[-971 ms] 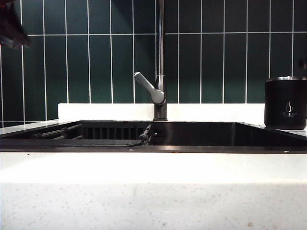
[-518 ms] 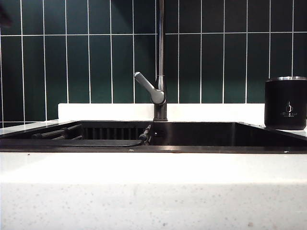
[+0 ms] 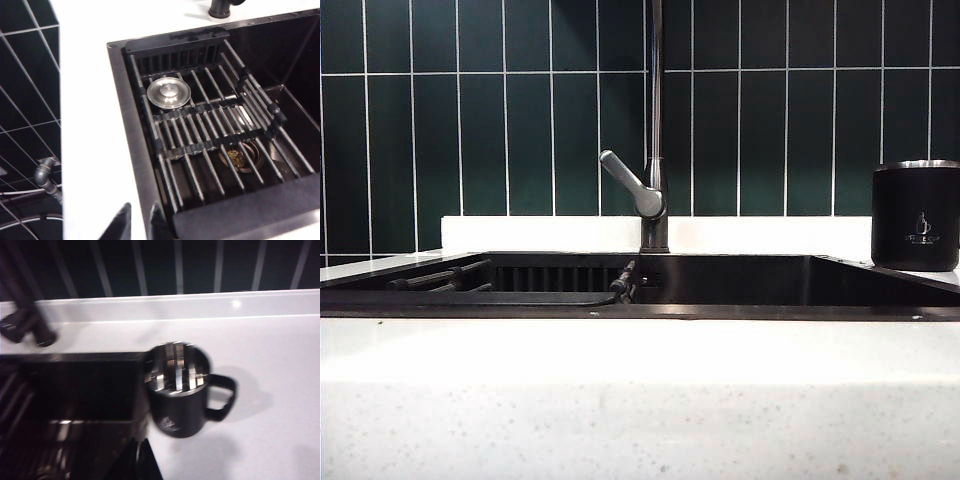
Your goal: Pick up the mug next to the sink, go to the faucet to get some water, pour the water into the sink, and finally put the mug back to its place.
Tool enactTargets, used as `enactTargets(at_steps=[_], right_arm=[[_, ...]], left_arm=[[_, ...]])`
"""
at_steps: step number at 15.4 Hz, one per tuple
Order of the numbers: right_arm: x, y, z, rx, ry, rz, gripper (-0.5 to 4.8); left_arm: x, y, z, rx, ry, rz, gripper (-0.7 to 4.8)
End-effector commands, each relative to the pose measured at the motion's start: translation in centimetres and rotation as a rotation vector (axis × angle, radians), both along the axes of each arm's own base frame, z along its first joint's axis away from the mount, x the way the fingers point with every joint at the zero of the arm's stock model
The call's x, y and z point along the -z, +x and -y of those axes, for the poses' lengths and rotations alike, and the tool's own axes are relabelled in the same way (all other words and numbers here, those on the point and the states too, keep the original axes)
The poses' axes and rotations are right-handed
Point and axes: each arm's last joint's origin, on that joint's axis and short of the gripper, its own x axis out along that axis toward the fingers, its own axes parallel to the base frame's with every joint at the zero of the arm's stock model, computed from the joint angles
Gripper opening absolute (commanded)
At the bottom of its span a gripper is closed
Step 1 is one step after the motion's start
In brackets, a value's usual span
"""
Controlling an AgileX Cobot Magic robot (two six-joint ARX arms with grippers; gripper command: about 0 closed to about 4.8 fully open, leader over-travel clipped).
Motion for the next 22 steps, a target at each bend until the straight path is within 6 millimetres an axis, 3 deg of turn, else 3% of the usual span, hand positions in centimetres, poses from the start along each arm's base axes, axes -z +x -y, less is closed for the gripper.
enactTargets(at_steps=[1, 6, 9, 12, 14, 22], right_arm=[[-0.7, -2.1, -0.4, -0.039, -0.002, 0.044, 0.18], [-0.3, -6.1, -0.4, -0.078, -0.128, 0.133, 0.18], [2.1, -8.2, 0.1, -0.021, -0.138, 0.197, 0.18], [5.0, -8.5, 0.1, -0.014, -0.137, 0.207, 0.18], [7.9, -7.9, 0.0, -0.016, -0.138, 0.197, 0.18], [9.1, -7.7, 0.0, 0.004, -0.037, 0.159, -0.05]], left_arm=[[-0.2, -1.7, -0.4, -0.003, -0.024, 0.103, 0.48], [0.7, -1.0, -0.2, -0.016, -0.071, 0.126, 0.48], [2.3, 0.4, 0.1, -0.035, -0.145, 0.16, 0.48], [3.8, 1.3, 0.3, -0.034, -0.149, 0.181, 0.48], [5.4, 2.0, 0.4, -0.045, -0.144, 0.173, 0.48], [7.3, 2.9, 0.5, -0.068, -0.144, 0.224, 0.48]])
